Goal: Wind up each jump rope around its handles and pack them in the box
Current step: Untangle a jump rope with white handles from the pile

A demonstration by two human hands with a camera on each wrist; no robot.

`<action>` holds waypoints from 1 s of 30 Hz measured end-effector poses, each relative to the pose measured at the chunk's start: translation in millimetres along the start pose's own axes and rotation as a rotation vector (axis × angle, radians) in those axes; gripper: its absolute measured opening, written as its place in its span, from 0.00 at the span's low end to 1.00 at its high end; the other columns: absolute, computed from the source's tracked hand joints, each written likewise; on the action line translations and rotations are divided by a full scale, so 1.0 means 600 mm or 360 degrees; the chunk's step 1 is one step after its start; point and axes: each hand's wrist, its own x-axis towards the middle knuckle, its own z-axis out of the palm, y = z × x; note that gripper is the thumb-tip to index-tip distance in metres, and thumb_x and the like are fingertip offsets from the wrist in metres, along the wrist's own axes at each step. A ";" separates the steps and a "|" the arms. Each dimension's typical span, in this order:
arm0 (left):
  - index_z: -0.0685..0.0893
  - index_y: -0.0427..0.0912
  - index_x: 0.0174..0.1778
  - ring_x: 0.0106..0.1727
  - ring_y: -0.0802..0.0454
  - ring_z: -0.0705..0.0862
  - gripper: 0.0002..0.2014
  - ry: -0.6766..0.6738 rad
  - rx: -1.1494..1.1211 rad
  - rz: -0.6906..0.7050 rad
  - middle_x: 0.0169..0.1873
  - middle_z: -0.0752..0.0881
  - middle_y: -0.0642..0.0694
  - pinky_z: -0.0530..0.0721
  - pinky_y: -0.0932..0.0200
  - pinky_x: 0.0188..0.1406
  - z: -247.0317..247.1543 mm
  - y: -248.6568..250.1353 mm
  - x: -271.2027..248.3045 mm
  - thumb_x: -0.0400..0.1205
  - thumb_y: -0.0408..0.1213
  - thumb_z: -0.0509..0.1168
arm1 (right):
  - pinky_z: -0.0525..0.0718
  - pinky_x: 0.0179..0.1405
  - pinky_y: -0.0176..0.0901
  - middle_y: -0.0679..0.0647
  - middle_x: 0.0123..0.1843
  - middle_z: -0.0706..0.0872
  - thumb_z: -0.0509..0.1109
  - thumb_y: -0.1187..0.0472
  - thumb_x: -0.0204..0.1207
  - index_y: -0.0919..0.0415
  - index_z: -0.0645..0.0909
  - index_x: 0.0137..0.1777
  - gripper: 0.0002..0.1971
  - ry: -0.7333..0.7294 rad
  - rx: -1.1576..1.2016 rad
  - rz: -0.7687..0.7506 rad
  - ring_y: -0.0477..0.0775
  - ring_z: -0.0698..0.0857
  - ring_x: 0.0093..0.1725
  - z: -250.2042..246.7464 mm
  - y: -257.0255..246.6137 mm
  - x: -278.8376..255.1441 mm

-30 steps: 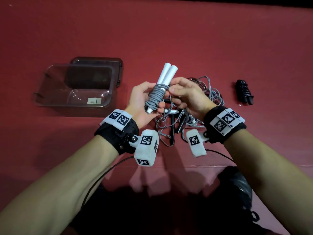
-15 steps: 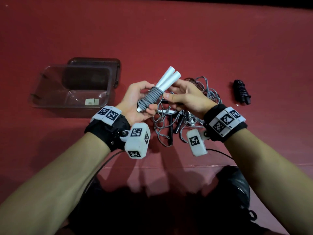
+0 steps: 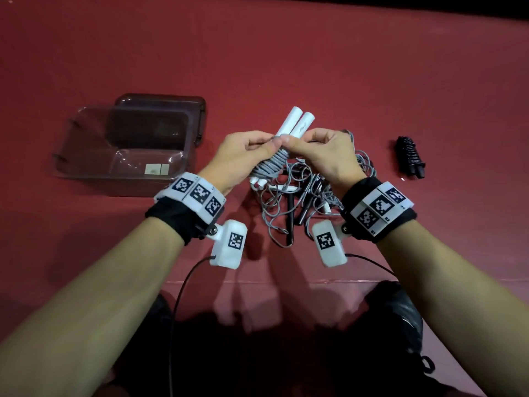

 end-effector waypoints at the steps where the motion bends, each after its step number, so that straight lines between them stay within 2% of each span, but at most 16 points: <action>1: 0.92 0.46 0.54 0.57 0.45 0.92 0.07 -0.0033 -0.0066 -0.0039 0.51 0.94 0.41 0.86 0.42 0.67 -0.002 -0.001 0.000 0.82 0.41 0.74 | 0.83 0.42 0.51 0.72 0.44 0.91 0.89 0.49 0.64 0.73 0.86 0.45 0.26 0.0010 -0.0003 -0.0001 0.57 0.86 0.38 0.002 0.000 -0.001; 3: 0.91 0.40 0.57 0.57 0.43 0.91 0.09 -0.0006 -0.0216 -0.0115 0.51 0.93 0.38 0.86 0.41 0.67 -0.004 -0.004 0.000 0.83 0.38 0.73 | 0.86 0.46 0.48 0.68 0.43 0.92 0.88 0.52 0.67 0.71 0.86 0.47 0.22 -0.0017 -0.0008 -0.0025 0.56 0.88 0.40 0.004 0.000 0.001; 6: 0.89 0.33 0.59 0.51 0.47 0.91 0.11 0.0143 -0.0435 -0.0220 0.49 0.93 0.38 0.88 0.45 0.58 0.002 -0.003 -0.004 0.86 0.36 0.70 | 0.89 0.48 0.43 0.57 0.44 0.94 0.86 0.57 0.70 0.65 0.86 0.56 0.19 -0.0133 -0.0196 -0.0099 0.53 0.93 0.43 0.003 0.001 0.004; 8: 0.89 0.31 0.61 0.51 0.46 0.92 0.12 0.0226 -0.0513 -0.0265 0.51 0.93 0.36 0.89 0.49 0.55 0.009 -0.005 -0.006 0.87 0.34 0.69 | 0.88 0.44 0.40 0.51 0.44 0.94 0.85 0.59 0.71 0.59 0.85 0.56 0.17 -0.0080 -0.0405 -0.0322 0.45 0.90 0.38 0.002 0.003 0.002; 10: 0.88 0.30 0.62 0.51 0.43 0.92 0.13 0.0284 -0.0606 -0.0294 0.52 0.92 0.34 0.90 0.51 0.52 0.016 -0.009 -0.009 0.87 0.34 0.68 | 0.84 0.42 0.41 0.45 0.45 0.92 0.81 0.57 0.74 0.56 0.86 0.52 0.10 0.0027 -0.0722 -0.0685 0.38 0.85 0.38 0.002 0.007 0.000; 11: 0.88 0.29 0.62 0.50 0.43 0.91 0.13 0.0321 -0.0647 -0.0303 0.52 0.92 0.33 0.90 0.50 0.52 0.018 -0.010 -0.009 0.87 0.35 0.68 | 0.84 0.44 0.45 0.45 0.45 0.91 0.78 0.56 0.77 0.55 0.87 0.52 0.07 0.0049 -0.0916 -0.0863 0.39 0.85 0.40 0.002 0.008 -0.002; 13: 0.89 0.29 0.61 0.50 0.43 0.91 0.13 0.0384 -0.0660 -0.0293 0.54 0.92 0.32 0.90 0.50 0.55 0.024 -0.014 -0.006 0.87 0.35 0.69 | 0.86 0.42 0.53 0.47 0.45 0.92 0.70 0.50 0.83 0.53 0.88 0.54 0.10 0.0063 -0.1339 -0.1129 0.51 0.89 0.42 0.001 0.011 -0.003; 15: 0.90 0.31 0.59 0.52 0.43 0.92 0.12 0.0428 -0.0608 -0.0241 0.53 0.92 0.32 0.90 0.49 0.57 0.029 -0.017 -0.005 0.87 0.35 0.69 | 0.85 0.34 0.55 0.48 0.43 0.91 0.62 0.45 0.87 0.51 0.87 0.56 0.15 0.0093 -0.1688 -0.1236 0.57 0.90 0.40 -0.002 0.010 -0.002; 17: 0.90 0.32 0.59 0.50 0.44 0.92 0.11 0.0484 -0.0544 -0.0189 0.50 0.93 0.35 0.90 0.49 0.54 0.033 -0.019 -0.003 0.86 0.35 0.70 | 0.82 0.30 0.53 0.48 0.40 0.90 0.58 0.45 0.88 0.50 0.87 0.56 0.17 0.0189 -0.1868 -0.1306 0.56 0.89 0.38 -0.002 0.009 -0.003; 19: 0.90 0.31 0.60 0.47 0.46 0.91 0.11 0.0532 -0.0517 -0.0160 0.49 0.93 0.36 0.90 0.51 0.50 0.035 -0.020 -0.002 0.86 0.34 0.70 | 0.79 0.34 0.51 0.45 0.39 0.89 0.60 0.48 0.89 0.51 0.88 0.55 0.15 0.0235 -0.1848 -0.1310 0.55 0.85 0.39 0.004 0.009 -0.006; 21: 0.89 0.30 0.60 0.46 0.47 0.91 0.11 0.0551 -0.0527 -0.0151 0.50 0.93 0.35 0.90 0.52 0.48 0.037 -0.019 -0.003 0.86 0.33 0.69 | 0.76 0.41 0.49 0.40 0.38 0.83 0.63 0.52 0.88 0.53 0.87 0.56 0.12 0.0059 -0.1575 -0.1072 0.51 0.79 0.41 0.005 0.010 0.000; 22: 0.89 0.31 0.60 0.47 0.46 0.91 0.11 0.0549 -0.0542 -0.0154 0.51 0.92 0.34 0.90 0.52 0.49 0.038 -0.019 -0.003 0.87 0.33 0.69 | 0.76 0.44 0.48 0.40 0.39 0.83 0.65 0.54 0.87 0.54 0.87 0.56 0.10 -0.0073 -0.1359 -0.0901 0.49 0.79 0.42 0.003 0.011 0.006; 24: 0.89 0.32 0.60 0.48 0.46 0.91 0.11 0.0526 -0.0589 -0.0192 0.52 0.92 0.34 0.90 0.53 0.48 0.039 -0.019 -0.005 0.88 0.34 0.67 | 0.76 0.46 0.43 0.48 0.44 0.86 0.67 0.55 0.86 0.55 0.87 0.56 0.08 -0.0246 -0.1076 -0.0723 0.48 0.81 0.43 -0.003 0.012 0.016; 26: 0.87 0.31 0.62 0.45 0.45 0.90 0.13 0.0497 -0.0620 -0.0281 0.49 0.91 0.34 0.88 0.54 0.42 0.039 -0.021 -0.007 0.89 0.36 0.65 | 0.74 0.46 0.33 0.52 0.47 0.87 0.70 0.55 0.84 0.56 0.88 0.54 0.07 -0.0337 -0.1121 -0.0718 0.47 0.80 0.43 -0.012 0.012 0.022; 28: 0.87 0.30 0.62 0.40 0.43 0.88 0.14 0.0485 -0.0634 -0.0422 0.46 0.90 0.34 0.87 0.54 0.35 0.039 -0.023 -0.009 0.89 0.37 0.63 | 0.71 0.46 0.25 0.50 0.46 0.85 0.74 0.55 0.82 0.56 0.89 0.52 0.06 -0.0448 -0.1207 -0.0758 0.43 0.80 0.42 -0.016 0.012 0.022; 30: 0.86 0.30 0.56 0.32 0.43 0.85 0.14 0.0470 -0.0740 -0.0569 0.37 0.88 0.35 0.83 0.55 0.27 0.040 -0.020 -0.015 0.90 0.37 0.60 | 0.76 0.47 0.31 0.49 0.46 0.87 0.78 0.55 0.79 0.55 0.90 0.48 0.05 -0.0498 -0.1124 -0.0744 0.41 0.82 0.42 -0.015 0.013 0.019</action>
